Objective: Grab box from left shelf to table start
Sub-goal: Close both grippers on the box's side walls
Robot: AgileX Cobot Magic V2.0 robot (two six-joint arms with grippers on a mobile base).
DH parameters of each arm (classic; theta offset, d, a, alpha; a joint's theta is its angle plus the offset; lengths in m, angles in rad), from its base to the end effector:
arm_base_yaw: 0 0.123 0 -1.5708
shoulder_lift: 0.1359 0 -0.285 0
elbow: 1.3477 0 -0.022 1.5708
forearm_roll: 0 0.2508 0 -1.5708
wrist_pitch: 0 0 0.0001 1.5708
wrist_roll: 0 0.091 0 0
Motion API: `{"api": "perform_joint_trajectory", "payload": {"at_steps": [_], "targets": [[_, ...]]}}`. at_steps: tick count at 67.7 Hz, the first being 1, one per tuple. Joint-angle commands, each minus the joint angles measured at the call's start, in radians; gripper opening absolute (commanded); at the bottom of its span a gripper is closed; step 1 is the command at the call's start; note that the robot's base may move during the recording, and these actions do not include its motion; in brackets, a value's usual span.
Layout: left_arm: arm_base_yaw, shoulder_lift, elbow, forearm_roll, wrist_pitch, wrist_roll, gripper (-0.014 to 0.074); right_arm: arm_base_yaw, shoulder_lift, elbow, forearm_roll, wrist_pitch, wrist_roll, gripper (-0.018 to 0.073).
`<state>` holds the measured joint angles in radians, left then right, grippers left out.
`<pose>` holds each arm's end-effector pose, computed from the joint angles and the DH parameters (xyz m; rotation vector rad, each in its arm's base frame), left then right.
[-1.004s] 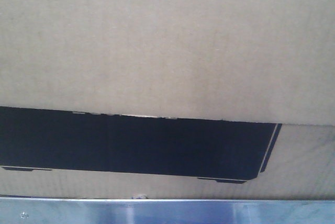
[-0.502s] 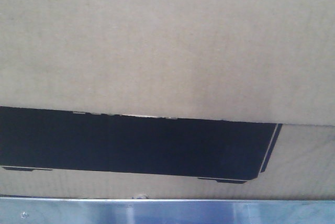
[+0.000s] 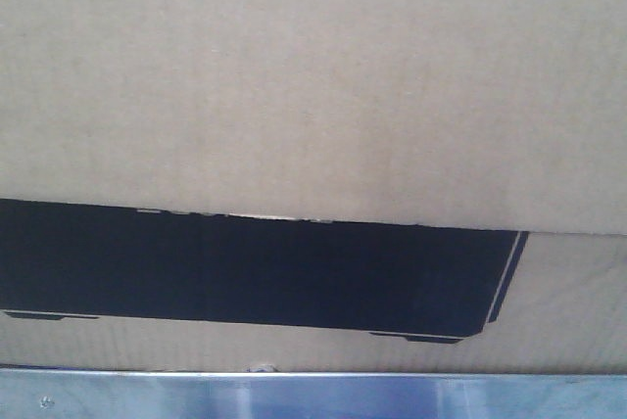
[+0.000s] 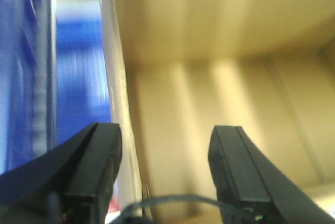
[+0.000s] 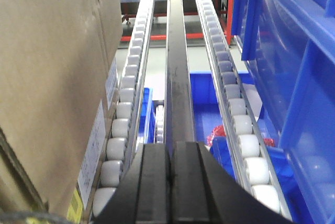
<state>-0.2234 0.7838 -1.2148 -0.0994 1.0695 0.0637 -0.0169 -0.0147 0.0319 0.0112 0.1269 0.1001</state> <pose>0.1070 -0.0324 0.4456 0.3050 2.1032 -0.2155 0.0566 -0.0008 0.1917 0.1031 1.6249 0.0736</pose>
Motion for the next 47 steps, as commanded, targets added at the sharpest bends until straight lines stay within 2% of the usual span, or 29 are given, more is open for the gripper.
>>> {"api": "perform_joint_trajectory", "payload": {"at_steps": [1, 7, 12, 22, 37, 39, 43, 47], "targets": [[-0.007, 0.083, -0.064, 0.012, -0.024, -0.040, 0.0297, -0.001, -0.006, 0.002, 0.001, -0.110, -0.003, 0.0057], [-0.007, 0.146, -0.097, 0.054, 0.024, -0.107, 0.0297, -0.001, -0.006, 0.002, 0.001, -0.121, -0.003, 0.0057], [-0.007, 0.199, -0.123, 0.075, 0.073, -0.133, 0.0297, -0.001, -0.006, 0.002, 0.001, -0.155, -0.003, 0.0057], [-0.007, 0.288, -0.160, 0.091, 0.148, -0.133, 0.0297, -0.001, -0.006, -0.006, 0.001, -0.214, -0.003, 0.0057], [-0.007, 0.337, -0.164, 0.099, 0.169, -0.133, 0.0297, 0.000, -0.006, -0.123, 0.001, -0.159, -0.003, 0.0072], [-0.007, 0.338, -0.164, 0.099, 0.169, -0.133, 0.0297, 0.000, -0.005, -0.147, 0.001, -0.127, -0.003, 0.0092], [-0.007, 0.338, -0.164, 0.099, 0.169, -0.133, 0.0297, 0.000, -0.004, -0.215, 0.001, -0.043, -0.003, 0.0193], [-0.007, 0.338, -0.164, 0.099, 0.169, -0.133, 0.0297, 0.000, 0.003, -0.278, 0.001, 0.032, -0.003, 0.0347]]}}
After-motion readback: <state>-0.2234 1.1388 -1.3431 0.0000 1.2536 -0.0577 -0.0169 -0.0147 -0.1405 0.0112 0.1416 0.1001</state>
